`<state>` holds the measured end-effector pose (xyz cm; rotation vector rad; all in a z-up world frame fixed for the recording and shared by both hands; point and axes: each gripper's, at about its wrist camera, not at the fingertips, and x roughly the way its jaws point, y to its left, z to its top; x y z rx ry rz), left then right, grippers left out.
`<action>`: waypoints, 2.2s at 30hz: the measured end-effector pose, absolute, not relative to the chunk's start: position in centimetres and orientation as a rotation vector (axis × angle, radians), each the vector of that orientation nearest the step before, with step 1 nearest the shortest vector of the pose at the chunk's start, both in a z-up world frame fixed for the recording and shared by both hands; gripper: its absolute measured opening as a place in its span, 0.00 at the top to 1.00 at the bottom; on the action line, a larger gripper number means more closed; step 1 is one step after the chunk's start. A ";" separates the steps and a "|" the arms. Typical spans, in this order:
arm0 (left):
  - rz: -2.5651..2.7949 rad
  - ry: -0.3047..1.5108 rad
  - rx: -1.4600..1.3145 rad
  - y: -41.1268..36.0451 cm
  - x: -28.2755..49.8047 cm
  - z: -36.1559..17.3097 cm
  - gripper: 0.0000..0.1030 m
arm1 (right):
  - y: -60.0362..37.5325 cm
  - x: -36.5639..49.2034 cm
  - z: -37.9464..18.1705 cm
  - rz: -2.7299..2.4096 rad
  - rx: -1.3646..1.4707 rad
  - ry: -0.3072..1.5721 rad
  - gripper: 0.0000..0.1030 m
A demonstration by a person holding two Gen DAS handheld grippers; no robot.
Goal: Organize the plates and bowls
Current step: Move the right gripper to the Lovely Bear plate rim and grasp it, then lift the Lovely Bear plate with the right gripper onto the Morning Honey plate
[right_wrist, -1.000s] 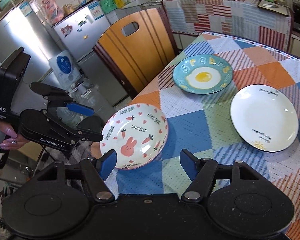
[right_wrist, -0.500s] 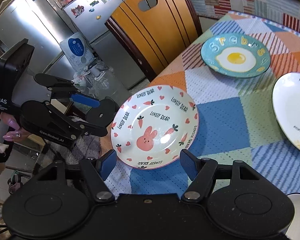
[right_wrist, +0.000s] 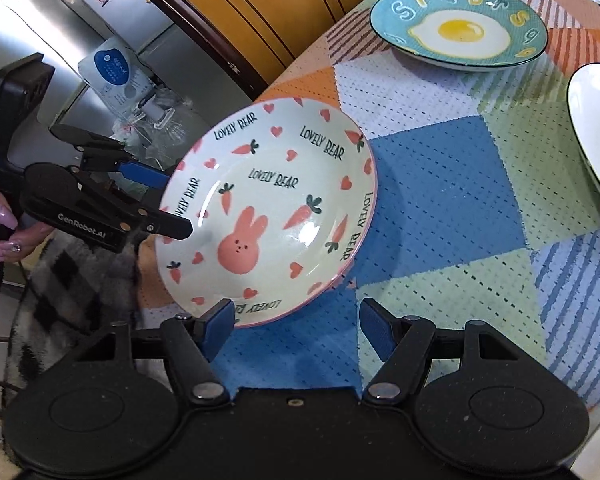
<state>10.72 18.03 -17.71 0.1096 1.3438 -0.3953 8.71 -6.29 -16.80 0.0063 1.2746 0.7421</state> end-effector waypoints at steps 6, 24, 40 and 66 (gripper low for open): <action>-0.400 1.344 0.100 17.9 11.3 -18.7 0.36 | -6.4 9.6 -18.1 0.774 0.118 1.258 0.36; -0.316 1.234 0.018 19.4 10.3 -18.9 0.58 | -7.6 11.2 -20.4 0.745 0.276 1.311 0.77; -0.247 1.182 0.020 16.6 8.8 -18.5 0.56 | -8.7 9.7 -19.6 0.767 0.203 1.237 0.77; -0.363 0.995 -0.016 2.9 9.3 -10.4 0.56 | -21.8 7.1 -9.8 0.643 0.202 1.098 0.77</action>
